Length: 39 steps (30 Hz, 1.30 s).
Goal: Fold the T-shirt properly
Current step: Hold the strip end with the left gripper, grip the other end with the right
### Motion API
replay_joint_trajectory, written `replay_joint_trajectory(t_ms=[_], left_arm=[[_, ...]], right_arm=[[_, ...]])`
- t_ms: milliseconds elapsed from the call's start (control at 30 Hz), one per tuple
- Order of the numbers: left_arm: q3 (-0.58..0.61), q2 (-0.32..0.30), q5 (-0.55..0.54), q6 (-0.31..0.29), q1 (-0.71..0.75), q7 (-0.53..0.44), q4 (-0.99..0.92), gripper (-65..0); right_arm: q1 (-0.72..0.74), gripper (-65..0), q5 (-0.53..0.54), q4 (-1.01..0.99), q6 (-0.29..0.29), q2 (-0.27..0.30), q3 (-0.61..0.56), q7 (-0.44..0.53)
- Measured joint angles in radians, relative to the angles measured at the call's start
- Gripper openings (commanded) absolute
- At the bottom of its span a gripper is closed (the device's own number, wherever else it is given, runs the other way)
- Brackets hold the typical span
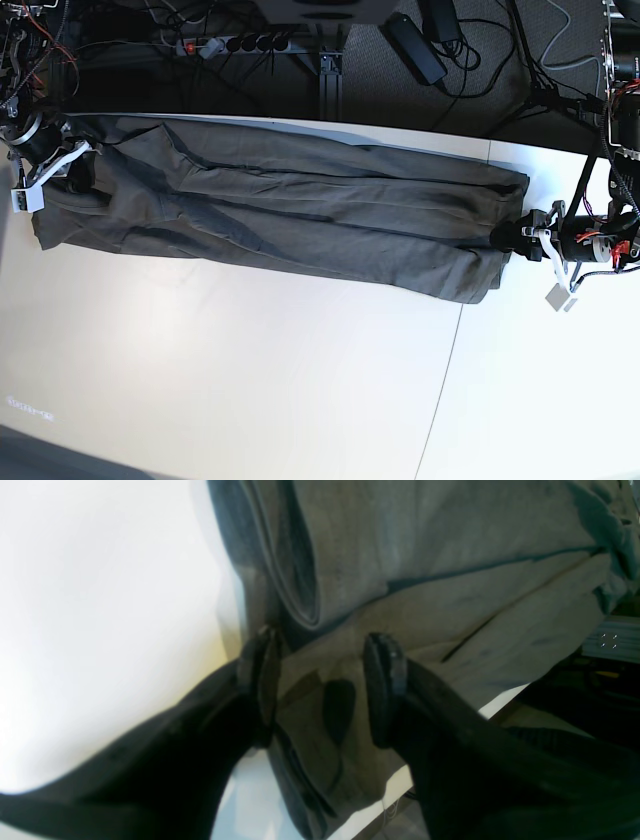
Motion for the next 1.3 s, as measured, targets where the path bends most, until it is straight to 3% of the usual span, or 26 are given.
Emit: replay_joint_trajectory(t_ms=[267, 400, 600, 1033, 1300], left_arm=[[-0.144, -0.002, -0.002, 0.0, 0.0, 0.007, 0.0, -33.9], [-0.152, 0.002, -0.003, 0.0, 0.006, 0.003, 0.0, -24.0], [-0.151, 0.032, 0.045, 0.0, 0.058, -0.073, -0.003, -23.7], [-0.161, 0.061, 0.076, -0.007, 0.092, -0.14, 0.002, -22.3], [-0.162, 0.142, 0.069, -0.012, 0.091, -0.155, 0.005, -22.3]], right_arm=[[0.0, -65.0, 0.0, 0.0, 0.0, 0.0, 0.0, 0.0], [0.0, -65.0, 0.0, 0.0, 0.0, 0.0, 0.0, 0.0], [0.0, -65.0, 0.0, 0.0, 0.0, 0.0, 0.0, 0.0], [0.0, -65.0, 0.003, 0.0, 0.0, 0.0, 0.0, -0.003], [0.0, -65.0, 0.003, 0.0, 0.0, 0.0, 0.0, -0.008]])
